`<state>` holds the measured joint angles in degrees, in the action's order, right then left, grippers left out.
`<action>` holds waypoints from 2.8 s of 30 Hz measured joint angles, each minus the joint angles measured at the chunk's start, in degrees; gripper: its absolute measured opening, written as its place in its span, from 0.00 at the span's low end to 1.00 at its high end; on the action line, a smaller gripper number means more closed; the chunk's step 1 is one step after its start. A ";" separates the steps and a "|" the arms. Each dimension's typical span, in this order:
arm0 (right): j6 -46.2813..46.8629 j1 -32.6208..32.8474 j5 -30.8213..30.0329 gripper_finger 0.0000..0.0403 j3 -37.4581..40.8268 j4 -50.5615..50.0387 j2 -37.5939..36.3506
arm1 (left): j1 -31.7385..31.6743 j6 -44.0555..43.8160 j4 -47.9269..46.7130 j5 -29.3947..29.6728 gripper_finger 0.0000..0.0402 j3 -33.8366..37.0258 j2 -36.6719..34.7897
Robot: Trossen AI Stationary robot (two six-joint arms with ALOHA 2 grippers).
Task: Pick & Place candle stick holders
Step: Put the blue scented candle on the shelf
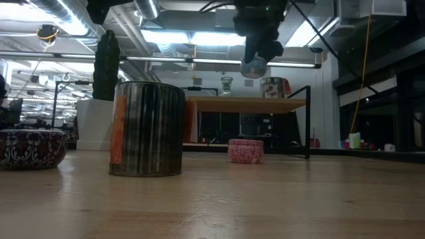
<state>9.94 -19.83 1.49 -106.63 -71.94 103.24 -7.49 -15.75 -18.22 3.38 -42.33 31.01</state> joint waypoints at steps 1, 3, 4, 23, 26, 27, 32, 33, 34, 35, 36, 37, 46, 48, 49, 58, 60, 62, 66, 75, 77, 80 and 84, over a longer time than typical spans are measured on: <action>0.14 -0.53 0.01 0.77 0.00 0.75 0.00 | 0.00 0.00 0.00 0.04 0.45 -0.02 0.02; 0.36 -1.58 0.02 0.77 0.00 1.50 0.00 | 0.00 0.00 0.00 0.16 0.45 -0.01 0.00; 0.42 -2.11 0.04 0.77 0.00 1.74 0.00 | 0.00 0.00 0.00 0.19 0.45 -0.02 0.00; 0.13 -6.00 0.36 0.77 0.00 5.12 0.55 | 0.00 0.00 0.00 0.24 0.45 -0.01 0.00; 0.06 -6.21 1.88 0.77 0.00 4.92 2.14 | 0.00 0.00 -0.01 0.24 0.45 -0.02 0.01; -0.07 -6.21 1.96 0.77 0.00 4.95 2.67 | 0.00 0.00 0.00 0.24 0.45 0.00 0.02; -0.16 -6.19 1.74 0.76 0.00 5.28 5.12 | 0.00 0.00 -0.01 0.24 0.45 -0.02 0.02; -0.15 -6.19 1.74 0.75 0.00 5.43 5.53 | 0.00 0.00 -0.01 0.26 0.45 -0.01 0.02; -0.12 -6.21 1.71 0.75 0.00 5.44 5.87 | 0.00 0.00 -0.01 0.26 0.45 -0.01 0.01; -0.14 -6.21 1.71 0.75 0.00 5.48 6.26 | 0.00 0.00 -0.02 0.26 0.45 -0.01 0.01; -0.14 -6.22 1.71 0.75 0.00 5.57 6.60 | 0.00 0.00 -0.02 0.26 0.45 -0.02 0.02; -0.14 -6.31 1.71 0.75 0.00 5.58 6.94 | 0.00 0.00 -0.02 0.25 0.45 -0.02 0.02; -0.79 -6.35 1.69 0.75 -0.04 6.32 8.13 | 0.00 0.00 -0.02 0.24 0.45 -0.02 0.01; -0.88 -6.35 1.69 0.75 -0.04 6.55 8.17 | 0.00 0.00 -0.02 0.24 0.45 -0.01 0.02; -0.97 -6.35 1.68 0.75 -0.04 6.46 8.17 | 0.00 0.00 -0.02 0.24 0.45 -0.02 0.01; -1.65 -6.35 1.65 0.75 -0.04 6.60 8.20 | 0.00 0.00 -0.02 0.24 0.45 -0.02 0.02; -1.85 -6.32 1.65 0.76 -0.04 6.64 8.22 | 0.00 0.00 -0.02 0.24 0.45 -0.02 0.02; -1.97 -6.33 1.61 0.78 -0.03 6.85 8.24 | 0.00 0.00 -0.02 0.24 0.45 -0.01 0.01; -2.24 -6.32 1.54 0.82 0.07 7.72 8.42 | 0.00 0.00 -0.02 0.24 0.45 -0.02 0.00; -2.93 -6.35 1.55 0.88 0.11 8.38 8.44 | 0.00 0.00 -0.02 0.24 0.45 -0.01 0.02; -2.93 -6.35 1.55 0.89 0.11 8.81 8.44 | 0.00 0.00 -0.02 0.24 0.45 -0.01 0.00; -2.93 -6.35 1.56 0.89 0.11 9.80 8.41 | 0.00 0.00 -0.02 0.24 0.45 -0.01 0.00; -3.23 -6.35 1.56 0.89 0.11 10.11 8.39 | 0.00 0.00 -0.02 0.24 0.45 0.00 0.02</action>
<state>6.71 -26.17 3.05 -106.52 -61.82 111.63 -7.49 -15.75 -18.24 3.62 -42.33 31.03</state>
